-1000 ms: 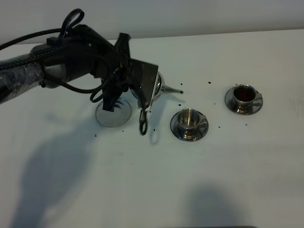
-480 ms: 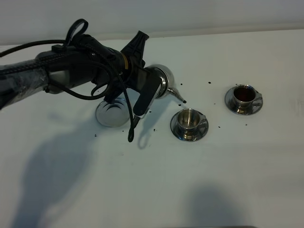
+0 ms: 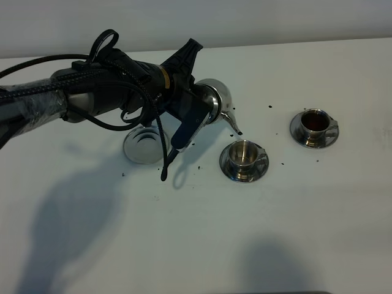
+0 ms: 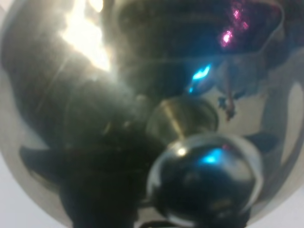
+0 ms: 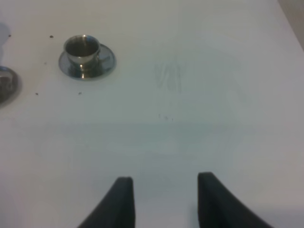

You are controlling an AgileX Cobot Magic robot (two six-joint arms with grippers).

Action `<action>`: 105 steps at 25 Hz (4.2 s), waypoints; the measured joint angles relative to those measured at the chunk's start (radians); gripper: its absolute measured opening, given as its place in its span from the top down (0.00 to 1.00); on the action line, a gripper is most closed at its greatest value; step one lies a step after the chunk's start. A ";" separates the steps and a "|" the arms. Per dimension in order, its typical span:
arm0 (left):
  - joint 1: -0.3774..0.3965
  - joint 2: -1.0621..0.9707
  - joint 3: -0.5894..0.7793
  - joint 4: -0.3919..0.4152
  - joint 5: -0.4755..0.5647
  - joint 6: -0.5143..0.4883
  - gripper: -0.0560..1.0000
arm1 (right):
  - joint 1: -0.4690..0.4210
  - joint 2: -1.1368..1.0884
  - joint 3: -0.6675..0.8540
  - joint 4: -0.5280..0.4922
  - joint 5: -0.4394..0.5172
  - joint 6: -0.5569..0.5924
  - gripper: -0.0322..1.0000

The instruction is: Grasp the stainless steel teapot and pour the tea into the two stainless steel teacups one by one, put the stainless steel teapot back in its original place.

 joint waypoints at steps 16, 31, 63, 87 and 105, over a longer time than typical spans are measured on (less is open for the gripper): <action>0.000 0.038 0.000 0.002 -0.123 0.126 0.74 | 0.000 0.000 0.000 0.000 0.000 0.000 0.67; -0.014 0.038 0.000 0.004 -0.201 0.284 0.74 | 0.000 0.000 0.000 0.000 0.000 0.000 0.67; -0.019 0.038 0.000 0.066 -0.336 0.434 0.74 | 0.000 0.000 0.000 0.000 0.000 0.000 0.67; -0.019 0.038 0.000 0.122 -0.414 0.456 0.74 | 0.000 0.000 0.000 0.000 0.000 0.000 0.67; -0.019 0.038 0.000 0.128 -0.438 0.455 0.74 | 0.000 0.000 0.000 0.000 0.000 0.000 0.67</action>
